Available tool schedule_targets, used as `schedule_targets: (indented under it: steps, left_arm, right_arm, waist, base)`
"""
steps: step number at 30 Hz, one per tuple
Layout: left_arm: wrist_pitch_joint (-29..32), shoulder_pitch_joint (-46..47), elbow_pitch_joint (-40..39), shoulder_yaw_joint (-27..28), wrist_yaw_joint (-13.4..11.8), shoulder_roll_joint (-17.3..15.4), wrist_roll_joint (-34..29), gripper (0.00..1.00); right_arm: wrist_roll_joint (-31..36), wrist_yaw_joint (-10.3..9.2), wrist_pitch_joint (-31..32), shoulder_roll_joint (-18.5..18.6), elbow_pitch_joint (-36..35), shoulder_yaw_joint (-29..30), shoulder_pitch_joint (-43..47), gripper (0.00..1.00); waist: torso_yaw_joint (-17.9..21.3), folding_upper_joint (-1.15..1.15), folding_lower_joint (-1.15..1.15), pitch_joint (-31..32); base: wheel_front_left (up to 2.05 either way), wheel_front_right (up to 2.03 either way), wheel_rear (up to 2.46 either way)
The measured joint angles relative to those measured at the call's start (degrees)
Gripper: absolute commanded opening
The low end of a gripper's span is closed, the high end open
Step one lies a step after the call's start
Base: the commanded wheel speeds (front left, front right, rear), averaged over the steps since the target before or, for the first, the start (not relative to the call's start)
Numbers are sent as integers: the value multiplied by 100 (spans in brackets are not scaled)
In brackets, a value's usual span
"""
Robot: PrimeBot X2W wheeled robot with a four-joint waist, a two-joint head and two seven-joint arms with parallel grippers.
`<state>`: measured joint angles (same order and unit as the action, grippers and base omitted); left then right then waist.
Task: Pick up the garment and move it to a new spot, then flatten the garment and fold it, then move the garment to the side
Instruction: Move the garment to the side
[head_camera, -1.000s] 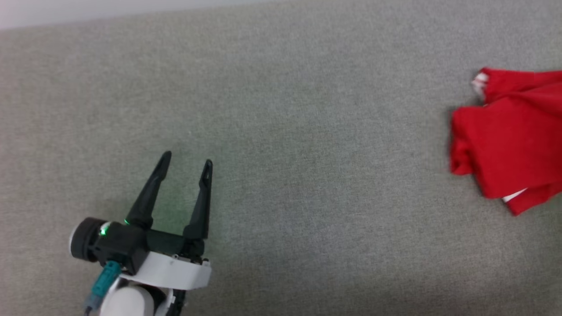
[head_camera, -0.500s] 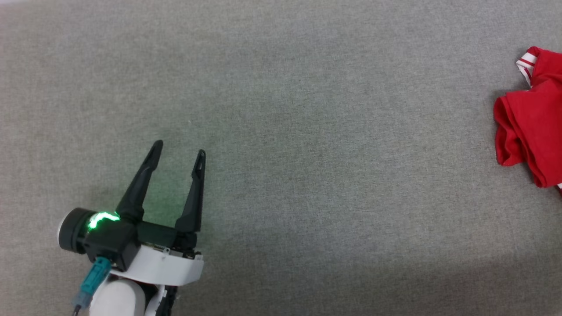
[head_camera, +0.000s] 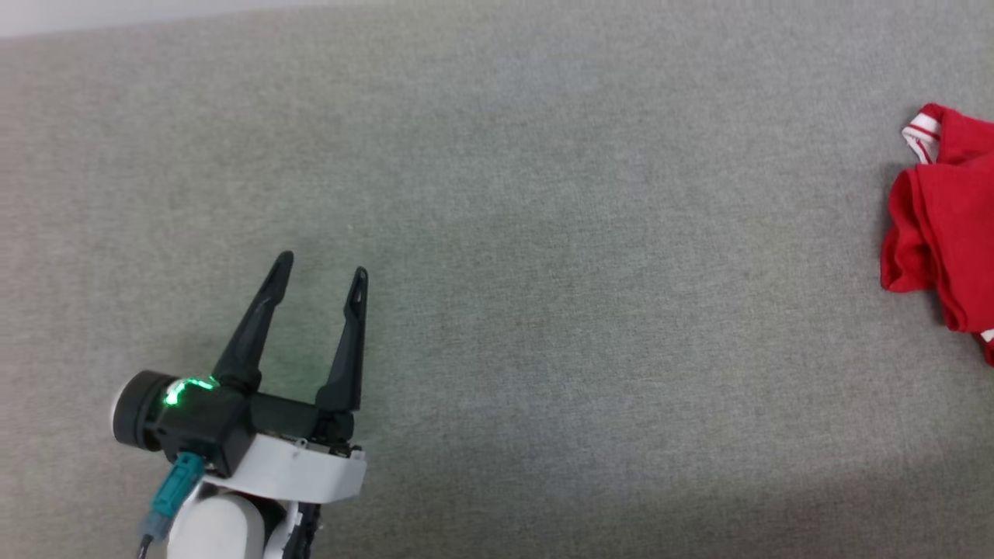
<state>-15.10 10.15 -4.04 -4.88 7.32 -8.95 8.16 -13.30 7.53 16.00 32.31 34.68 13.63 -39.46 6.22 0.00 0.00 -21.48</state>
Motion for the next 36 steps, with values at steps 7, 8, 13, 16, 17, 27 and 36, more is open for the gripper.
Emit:
schedule_targets:
  steps: [7, 8, 13, 16, 17, 27, 36]
  left_arm:
    - [0, -90, 207, 127, 0, 144, 34, 100]
    - [1, -118, 267, 153, 0, 158, 48, 100]
    - [2, -243, 481, 371, -1, 183, 102, 100]
    - [0, -272, 637, 543, -22, 175, 94, 100]
    - [0, -299, 668, 598, -27, 178, 94, 100]
    - [0, -591, 1272, 966, -126, 190, 158, 100]
    - [0, -1103, 1220, 1035, -203, 285, 45, 100]
  right_arm:
    - [-382, 0, -287, -248, 47, -669, 59, 100]
    - [-457, 0, -310, -331, 9, -784, 107, 100]
    - [-853, 0, -539, -769, -397, -1455, 408, 100]
    - [-924, 0, -755, -939, -753, -1857, 613, 100]
    - [-1011, 0, -828, -973, -846, -1947, 684, 100]
    - [-972, 0, -1444, -1415, -1692, -2426, 1453, 100]
    - [-951, 0, -1456, -1602, -2184, -2196, 2414, 100]
  waist:
    - [-147, 0, 0, 317]
    - [-171, 0, 0, 373]
    - [-293, 0, 0, 677]
    - [-365, 0, 0, 866]
    - [-388, 0, 0, 929]
    - [-491, 0, 0, 1568]
    - [-440, 0, 0, 1982]
  base:
    - [0, 0, 0]
    - [0, 0, 0]
    - [0, 0, 0]
    - [0, 0, 0]
    - [0, 0, 0]
    - [0, 0, 0]
    - [0, 0, 0]
